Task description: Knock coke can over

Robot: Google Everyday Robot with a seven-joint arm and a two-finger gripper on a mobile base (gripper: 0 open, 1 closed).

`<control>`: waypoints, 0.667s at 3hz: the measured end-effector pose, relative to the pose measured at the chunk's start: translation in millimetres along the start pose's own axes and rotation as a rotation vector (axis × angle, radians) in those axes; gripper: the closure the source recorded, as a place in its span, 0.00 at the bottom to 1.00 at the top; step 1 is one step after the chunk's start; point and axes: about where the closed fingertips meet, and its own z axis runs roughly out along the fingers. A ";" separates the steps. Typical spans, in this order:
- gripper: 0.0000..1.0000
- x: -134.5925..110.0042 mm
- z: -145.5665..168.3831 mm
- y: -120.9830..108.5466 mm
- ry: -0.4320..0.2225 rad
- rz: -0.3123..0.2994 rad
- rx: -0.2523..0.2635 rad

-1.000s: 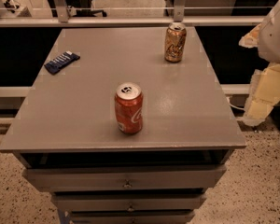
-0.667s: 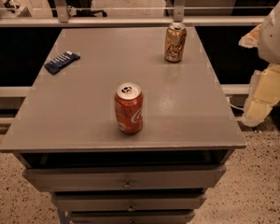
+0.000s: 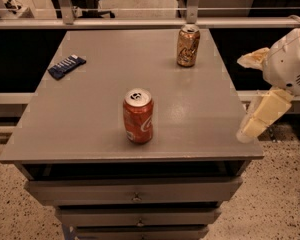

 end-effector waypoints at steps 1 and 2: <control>0.00 -26.7 31.7 -1.7 -0.208 -0.019 -0.055; 0.00 -51.4 69.5 2.1 -0.380 -0.034 -0.120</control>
Offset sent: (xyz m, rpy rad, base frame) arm 0.0415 0.1137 -0.0607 0.5758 -0.0116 0.2538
